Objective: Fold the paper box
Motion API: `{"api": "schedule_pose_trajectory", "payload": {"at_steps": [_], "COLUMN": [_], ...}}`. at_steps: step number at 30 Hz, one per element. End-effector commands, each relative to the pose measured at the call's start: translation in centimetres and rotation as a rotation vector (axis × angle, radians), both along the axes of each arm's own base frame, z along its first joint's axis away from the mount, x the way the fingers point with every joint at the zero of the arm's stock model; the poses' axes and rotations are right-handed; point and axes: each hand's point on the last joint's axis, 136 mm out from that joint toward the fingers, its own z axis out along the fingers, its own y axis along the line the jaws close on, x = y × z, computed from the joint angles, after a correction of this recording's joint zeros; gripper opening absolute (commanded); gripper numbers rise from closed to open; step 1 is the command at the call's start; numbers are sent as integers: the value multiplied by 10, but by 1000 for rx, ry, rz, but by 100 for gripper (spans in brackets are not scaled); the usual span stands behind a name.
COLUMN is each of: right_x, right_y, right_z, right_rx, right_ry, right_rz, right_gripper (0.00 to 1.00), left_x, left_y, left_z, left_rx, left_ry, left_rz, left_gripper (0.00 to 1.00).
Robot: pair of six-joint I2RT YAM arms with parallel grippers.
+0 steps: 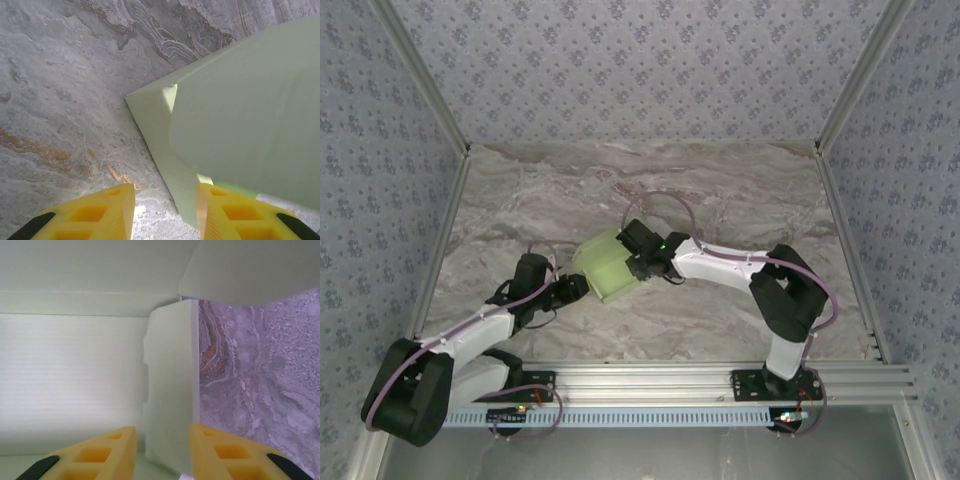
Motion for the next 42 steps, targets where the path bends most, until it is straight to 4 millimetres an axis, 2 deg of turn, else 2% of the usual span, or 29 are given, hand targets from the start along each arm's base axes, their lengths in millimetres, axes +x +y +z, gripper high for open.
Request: {"api": "schedule_pose_trajectory", "payload": {"at_steps": [1,4,5,11,17,20,25,29,34,42], "right_x": [-1,-3,-8,-13,-2,7,21,28,34,35], "right_y": [-2,-8,-13,-24,-28,-27,-20,-16,-13,-9], "right_z": [16,17,12,21,37,38,27,16,4,-11], "right_rx": [28,43,42,192,415,483,558,567,575,576], "right_ry": [-3,8,22,52,82,92,119,136,166,209], "right_rz": [-13,-18,-18,2,47,46,38,37,38,47], "right_gripper": [37,41,42,45,48,49,49,49,44,37], "left_x": [6,6,6,4,-8,-14,-8,2,7,10], "left_y": [-1,-1,-1,0,3,1,-10,-15,-19,-20], "left_z": [9,9,9,10,17,24,38,34,21,20], "left_rx": [14,20,22,22,8,-44,-150,-139,-127,-120], "left_ry": [-34,-34,-35,-41,-60,-77,-102,-81,-36,-38], "left_rz": [-10,-12,-12,-18,-21,-21,-17,-23,-27,-33], "left_gripper": [37,37,37,40,48,52,55,53,44,41]}}
